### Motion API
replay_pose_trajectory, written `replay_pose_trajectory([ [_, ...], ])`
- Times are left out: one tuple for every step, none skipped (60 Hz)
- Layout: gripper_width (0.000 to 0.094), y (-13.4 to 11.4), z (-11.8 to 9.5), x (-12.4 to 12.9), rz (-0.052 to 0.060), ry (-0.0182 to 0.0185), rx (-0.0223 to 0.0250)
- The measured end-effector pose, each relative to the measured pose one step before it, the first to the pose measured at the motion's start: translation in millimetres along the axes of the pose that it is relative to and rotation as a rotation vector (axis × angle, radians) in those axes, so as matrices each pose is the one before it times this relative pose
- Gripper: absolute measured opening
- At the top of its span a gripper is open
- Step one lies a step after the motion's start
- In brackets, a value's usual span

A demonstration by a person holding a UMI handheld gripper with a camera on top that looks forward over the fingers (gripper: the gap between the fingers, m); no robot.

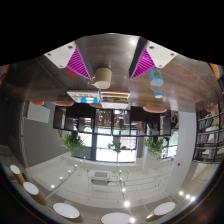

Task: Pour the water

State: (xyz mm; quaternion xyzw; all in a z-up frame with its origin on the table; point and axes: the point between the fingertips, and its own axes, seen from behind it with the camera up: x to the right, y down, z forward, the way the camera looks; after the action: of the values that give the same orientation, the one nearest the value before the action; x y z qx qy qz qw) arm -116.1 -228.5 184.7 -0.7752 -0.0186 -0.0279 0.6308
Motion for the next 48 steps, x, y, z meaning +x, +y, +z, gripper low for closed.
replay_pose_trajectory([
  [0.0746, 0.03, 0.13, -1.81, -0.0045, -0.00543, 0.00294],
  [0.0751, 0.75, 0.10, -2.08, -0.0042, -0.00469, 0.00179],
  [0.0751, 1.62, 0.07, -1.99, -0.0040, -0.00302, 0.00066],
  [0.0743, 2.56, -0.24, -1.84, -0.0027, -0.00039, -0.00102],
  [0.0748, 5.15, -0.61, -2.47, -0.0010, -0.00006, -0.00299],
  [0.0746, 3.97, -0.05, -3.20, 0.0005, -0.00241, -0.00455],
  [0.0745, 4.97, 0.30, -5.04, 0.0025, -0.00486, -0.00597],
  [0.0745, -1.18, 2.87, -3.34, 0.0027, -0.00709, -0.00483],
  [0.0746, 6.11, 0.39, -7.30, 0.0033, -0.00662, -0.00312],
  [0.0745, 12.32, 2.02, -16.80, 0.0048, -0.00269, 0.00099],
  [0.0745, 6.07, 1.15, -8.17, 0.0033, -0.00621, -0.00126],
  [0.0748, 5.31, 1.52, -8.24, 0.0021, -0.00905, -0.00292],
  [0.0748, 5.37, 1.47, -9.29, 0.0014, -0.01174, -0.00335],
  [0.0746, 4.40, 0.98, -8.91, 0.0003, -0.01231, -0.00167],
  [0.0749, 3.62, 1.52, -8.95, -0.0003, -0.01182, -0.00075],
  [0.0750, 3.69, 2.64, -7.98, -0.0007, -0.01018, -0.00094],
  [0.0757, 3.32, 2.61, -7.35, -0.0010, -0.00928, -0.00136],
  [0.0758, 3.03, 2.63, -6.94, -0.0009, -0.00800, -0.00182],
  [0.0754, 2.64, 2.67, -7.25, -0.0010, -0.00731, -0.00153],
  [0.0755, 2.92, 3.03, -6.28, -0.0014, -0.00688, -0.00205],
  [0.0757, 2.53, 3.23, -6.79, -0.0029, -0.00790, -0.00269],
  [0.0755, 1.94, 3.54, -6.92, -0.0040, -0.00933, -0.00236],
  [0.0756, 1.26, 3.55, -5.90, -0.0049, -0.00939, -0.00172],
  [0.0757, 0.99, 3.65, -5.78, -0.0037, -0.00827, -0.00165],
  [0.0756, 0.57, 3.86, -4.55, -0.0030, -0.00632, -0.00033],
  [0.0754, -0.19, 3.85, -4.20, -0.0018, -0.00493, 0.00053],
  [0.0755, -0.30, 4.69, -3.65, -0.0014, -0.00433, 0.00053],
  [0.0756, -0.54, 4.38, -3.13, -0.0008, -0.00492, 0.00079],
  [0.0755, -0.76, 4.67, -3.15, -0.0008, -0.00555, 0.00071],
  [0.0757, -0.92, 3.78, -2.93, -0.0008, -0.00465, 0.00110],
  [0.0755, -1.32, 4.31, -1.91, -0.0003, -0.00232, 0.00336],
  [0.0754, -0.90, 4.96, -0.69, 0.0001, -0.00001, 0.00427],
  [0.0757, -1.00, 4.43, -0.90, 0.0008, 0.00245, 0.00274],
  [0.0757, -0.99, 4.30, -0.17, 0.0024, 0.00339, 0.00197],
  [0.0753, -1.18, 4.10, -0.29, 0.0042, 0.00427, 0.00200],
  [0.0759, -1.22, 4.56, -0.45, 0.0058, 0.00420, 0.00235],
  [0.0756, -1.08, 4.20, -0.12, 0.0058, 0.00392, 0.00258],
  [0.0756, -0.86, 4.51, -0.73, 0.0065, 0.00267, 0.00247],
  [0.0754, -0.94, 4.91, -0.46, 0.0081, 0.00235, 0.00263],
  [0.0754, -0.97, 4.59, -0.37, 0.0094, 0.00266, 0.00254],
  [0.0758, -1.38, 4.56, 0.07, 0.0104, 0.00271, 0.00361],
  [0.0756, -1.46, 4.45, 0.06, 0.0097, 0.00253, 0.00510],
  [0.0755, -1.64, 4.44, -0.36, 0.0091, 0.00197, 0.00532],
  [0.0752, -1.16, 4.12, -0.73, 0.0077, 0.00099, 0.00434],
  [0.0754, -0.56, 4.05, -0.48, 0.0063, -0.00023, 0.00216],
  [0.0752, -0.10, 3.85, -0.35, 0.0057, -0.00137, 0.00090],
  [0.0749, -0.10, 4.28, -0.98, 0.0048, -0.00200, 0.00114],
  [0.0749, -0.28, 4.12, -1.00, 0.0048, -0.00278, 0.00111],
])
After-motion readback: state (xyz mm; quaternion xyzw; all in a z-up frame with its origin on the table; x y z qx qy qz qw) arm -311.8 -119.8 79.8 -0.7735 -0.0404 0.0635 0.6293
